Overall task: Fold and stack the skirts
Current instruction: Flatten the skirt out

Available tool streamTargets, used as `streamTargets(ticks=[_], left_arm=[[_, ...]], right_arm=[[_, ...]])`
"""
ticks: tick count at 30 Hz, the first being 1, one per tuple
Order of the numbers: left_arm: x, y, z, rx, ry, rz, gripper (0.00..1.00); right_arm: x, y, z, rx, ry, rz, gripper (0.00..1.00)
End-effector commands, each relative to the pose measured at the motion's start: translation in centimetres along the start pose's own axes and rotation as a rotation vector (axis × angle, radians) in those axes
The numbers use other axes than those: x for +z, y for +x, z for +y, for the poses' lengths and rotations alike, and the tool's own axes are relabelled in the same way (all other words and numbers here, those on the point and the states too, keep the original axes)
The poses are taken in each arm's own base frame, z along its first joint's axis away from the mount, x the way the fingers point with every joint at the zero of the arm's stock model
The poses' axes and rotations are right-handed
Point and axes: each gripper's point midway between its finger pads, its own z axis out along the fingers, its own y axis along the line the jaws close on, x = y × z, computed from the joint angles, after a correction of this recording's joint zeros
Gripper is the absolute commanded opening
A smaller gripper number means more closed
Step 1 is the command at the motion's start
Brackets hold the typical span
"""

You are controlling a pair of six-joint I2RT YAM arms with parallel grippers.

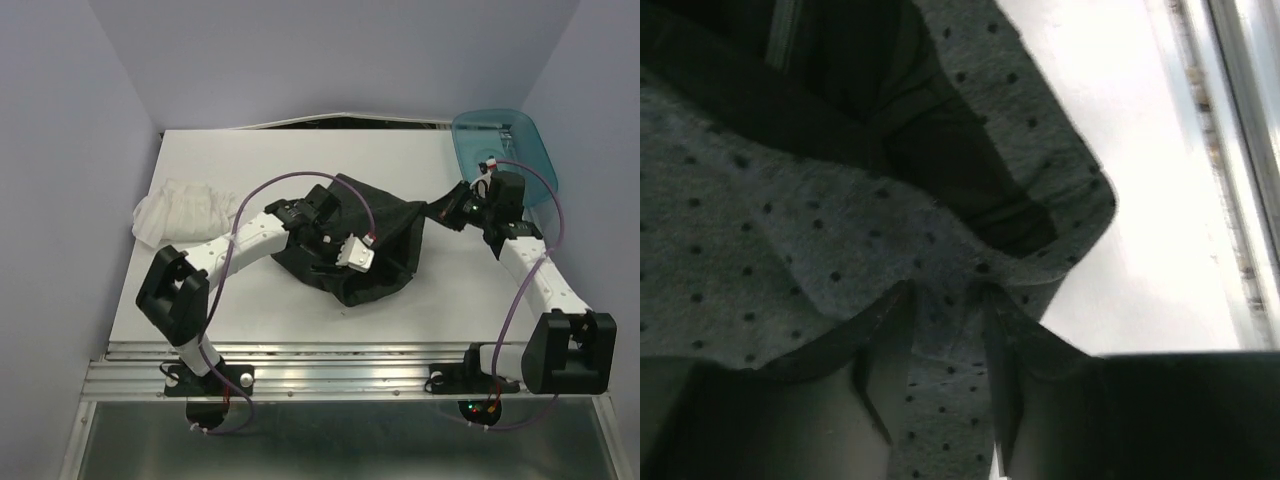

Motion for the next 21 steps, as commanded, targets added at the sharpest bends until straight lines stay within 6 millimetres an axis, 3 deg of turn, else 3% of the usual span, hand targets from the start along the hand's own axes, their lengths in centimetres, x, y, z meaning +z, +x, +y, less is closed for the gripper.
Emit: streamTargets(ticks=[1, 2, 8, 10, 11, 12, 14, 16, 19, 21], left_arm=[[-1.0, -2.4, 2.7, 0.008, -0.061, -0.039, 0.80], [-1.8, -3.2, 2.8, -0.006, -0.086, -0.056, 0.98], [-5.5, -7.6, 2.0, -0.006, -0.255, -0.141, 0.98], [-4.7, -9.1, 0.4, -0.013, -0.245, -0.114, 0.94], [-3.8, -10.3, -0.7, 0.001, -0.237, -0.089, 0.87], [-3.7, -9.7, -0.3, -0.007, -0.260, -0.056, 0.83], [-1.3, -10.7, -2.7, 0.014, -0.212, -0.014, 0.79], [1.2, -9.8, -4.2, 0.036, -0.200, 0.076, 0.77], [3.4, -8.2, -4.9, 0.036, -0.202, 0.188, 0.75], [5.1, -7.1, -4.5, 0.013, -0.214, 0.246, 0.75]], right_arm=[[0.1, -3.1, 1.4, 0.028, -0.025, -0.109, 0.01], [0.1, -3.5, 1.7, 0.033, -0.028, -0.116, 0.01], [1.2, -3.5, 0.7, 0.128, -0.016, -0.118, 0.01], [1.4, -3.3, 0.2, 0.143, -0.006, -0.114, 0.01], [1.5, -3.4, 0.1, 0.143, -0.003, -0.116, 0.01], [1.5, -3.4, 0.0, 0.143, 0.001, -0.116, 0.01], [1.6, -3.8, 0.2, 0.141, 0.002, -0.121, 0.01], [1.5, -4.2, 0.7, 0.138, -0.005, -0.127, 0.01], [1.4, -4.7, 1.1, 0.132, -0.008, -0.139, 0.01], [1.4, -4.7, 1.1, 0.134, -0.007, -0.142, 0.01]])
